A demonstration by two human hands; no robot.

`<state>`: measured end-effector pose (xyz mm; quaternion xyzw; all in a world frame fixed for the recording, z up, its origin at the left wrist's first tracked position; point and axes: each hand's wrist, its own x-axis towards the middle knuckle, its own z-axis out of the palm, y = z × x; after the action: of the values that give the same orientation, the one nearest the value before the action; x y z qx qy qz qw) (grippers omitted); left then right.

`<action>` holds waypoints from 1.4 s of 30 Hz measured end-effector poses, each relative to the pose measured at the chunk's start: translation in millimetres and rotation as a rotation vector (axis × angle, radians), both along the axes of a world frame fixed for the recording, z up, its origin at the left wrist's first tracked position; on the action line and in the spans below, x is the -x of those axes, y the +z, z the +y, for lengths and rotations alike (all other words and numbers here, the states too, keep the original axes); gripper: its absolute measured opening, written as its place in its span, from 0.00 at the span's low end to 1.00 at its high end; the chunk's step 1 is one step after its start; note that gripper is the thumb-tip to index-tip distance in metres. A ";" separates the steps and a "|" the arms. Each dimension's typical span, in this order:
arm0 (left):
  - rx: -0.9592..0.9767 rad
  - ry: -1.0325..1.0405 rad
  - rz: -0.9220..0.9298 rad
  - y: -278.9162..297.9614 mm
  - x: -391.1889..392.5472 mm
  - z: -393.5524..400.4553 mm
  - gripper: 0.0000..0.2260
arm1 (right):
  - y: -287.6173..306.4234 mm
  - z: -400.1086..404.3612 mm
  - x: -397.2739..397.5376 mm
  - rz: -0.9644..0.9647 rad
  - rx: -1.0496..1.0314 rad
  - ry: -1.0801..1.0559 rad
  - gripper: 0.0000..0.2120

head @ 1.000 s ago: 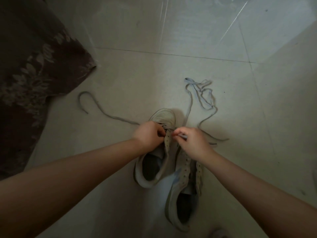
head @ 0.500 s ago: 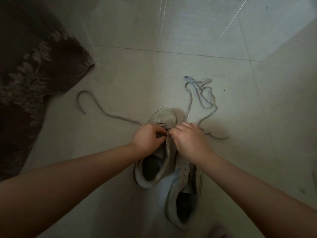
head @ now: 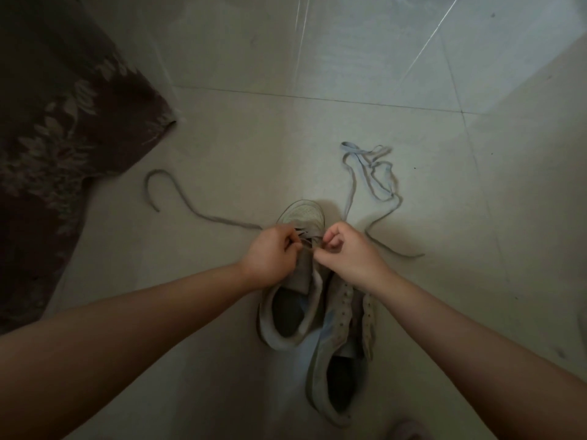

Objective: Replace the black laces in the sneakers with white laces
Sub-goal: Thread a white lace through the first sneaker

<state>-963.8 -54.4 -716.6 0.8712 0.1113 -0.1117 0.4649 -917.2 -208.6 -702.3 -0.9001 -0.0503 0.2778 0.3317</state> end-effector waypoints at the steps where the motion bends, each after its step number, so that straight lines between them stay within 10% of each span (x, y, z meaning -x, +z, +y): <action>1: 0.093 0.085 0.053 1.4 -1.6 4.3 0.09 | 2.2 -0.3 -0.6 -0.022 0.022 0.007 0.12; 9: 1.277 0.937 0.331 8.4 -5.2 75.2 0.14 | 8.1 1.5 2.5 -0.146 0.102 0.101 0.12; 12: 0.846 0.622 0.373 10.6 -2.0 60.9 0.12 | 9.7 5.7 2.3 -0.208 0.125 0.144 0.13; 16: -0.151 -0.254 -0.108 3.3 8.9 40.7 0.07 | 7.7 10.0 3.9 -0.294 0.094 0.221 0.12; 19: -0.538 -0.475 -0.303 1.8 6.6 41.5 0.11 | 8.3 9.7 4.7 -0.308 0.102 0.243 0.13; 22: -0.682 -0.395 -0.399 -1.9 9.1 48.6 0.14 | 9.1 5.7 4.8 -0.321 0.130 0.229 0.12; 28: -0.797 -0.265 0.272 -8.9 16.4 89.5 0.12 | 5.3 2.9 5.4 -0.249 0.092 0.165 0.10; 35: -0.604 -0.335 -0.402 0.2 14.0 42.6 0.16 | -4.5 5.7 6.3 -0.207 0.027 0.172 0.08; 42: -0.666 -0.365 -0.237 12.3 -6.1 -8.4 0.10 | -2.3 5.5 6.7 -0.228 0.015 0.153 0.11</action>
<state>-957.7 -62.8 -704.3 0.9866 -0.0699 -0.0490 0.1390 -924.0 -203.1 -704.6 -0.9218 -0.1540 0.1986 0.2951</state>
